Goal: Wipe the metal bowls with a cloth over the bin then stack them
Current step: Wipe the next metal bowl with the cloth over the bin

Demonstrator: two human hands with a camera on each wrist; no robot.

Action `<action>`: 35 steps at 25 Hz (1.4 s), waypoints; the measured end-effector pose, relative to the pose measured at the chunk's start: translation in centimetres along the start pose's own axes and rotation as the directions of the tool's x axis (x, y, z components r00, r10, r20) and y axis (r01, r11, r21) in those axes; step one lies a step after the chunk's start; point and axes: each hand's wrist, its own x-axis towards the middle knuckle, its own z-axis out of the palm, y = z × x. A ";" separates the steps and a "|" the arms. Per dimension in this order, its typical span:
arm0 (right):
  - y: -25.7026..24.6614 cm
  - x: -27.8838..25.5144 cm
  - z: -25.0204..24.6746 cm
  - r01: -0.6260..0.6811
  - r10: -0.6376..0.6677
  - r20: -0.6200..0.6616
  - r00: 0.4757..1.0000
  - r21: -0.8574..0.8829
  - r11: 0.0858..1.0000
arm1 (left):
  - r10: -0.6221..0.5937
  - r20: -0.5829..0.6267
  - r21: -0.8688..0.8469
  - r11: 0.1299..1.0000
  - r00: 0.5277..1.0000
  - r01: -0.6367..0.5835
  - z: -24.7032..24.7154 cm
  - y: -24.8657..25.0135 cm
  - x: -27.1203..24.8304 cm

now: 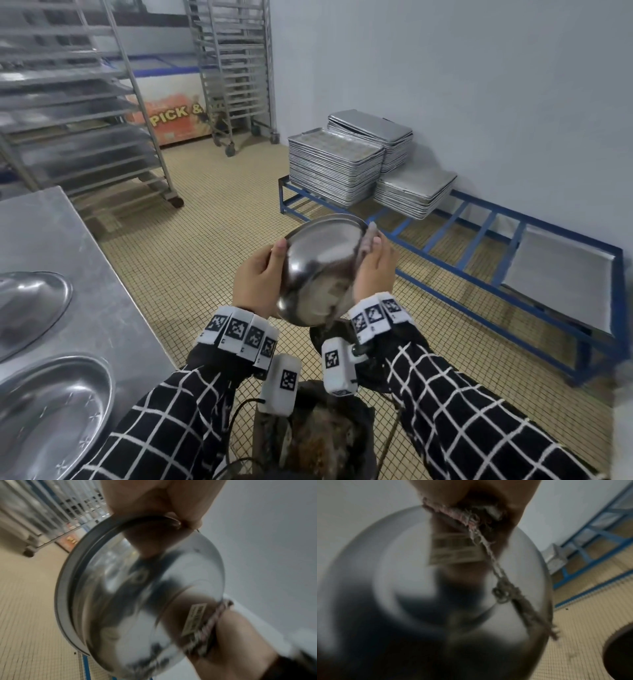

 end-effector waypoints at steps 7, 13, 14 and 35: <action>0.4 0.2 -2.8 -0.207 0.188 0.163 0.968 0.106 0.973 | -0.149 0.007 -0.164 0.975 0.989 0.148 -1.2 -3.2 0.5; -0.3 3.4 -2.4 0.391 -0.282 0.396 0.874 -0.228 0.891 | 0.066 0.243 0.121 0.988 0.968 -0.098 -1.2 -1.4 1.1; -0.8 3.6 -2.1 0.499 -0.347 0.466 0.814 -0.255 0.828 | 0.074 0.280 0.165 0.979 0.957 -0.124 -0.8 -0.7 1.2; 3.1 -1.9 -1.6 0.441 -0.396 0.222 0.891 -0.216 0.871 | -0.071 0.073 -0.096 0.992 0.995 0.078 0.9 0.3 1.5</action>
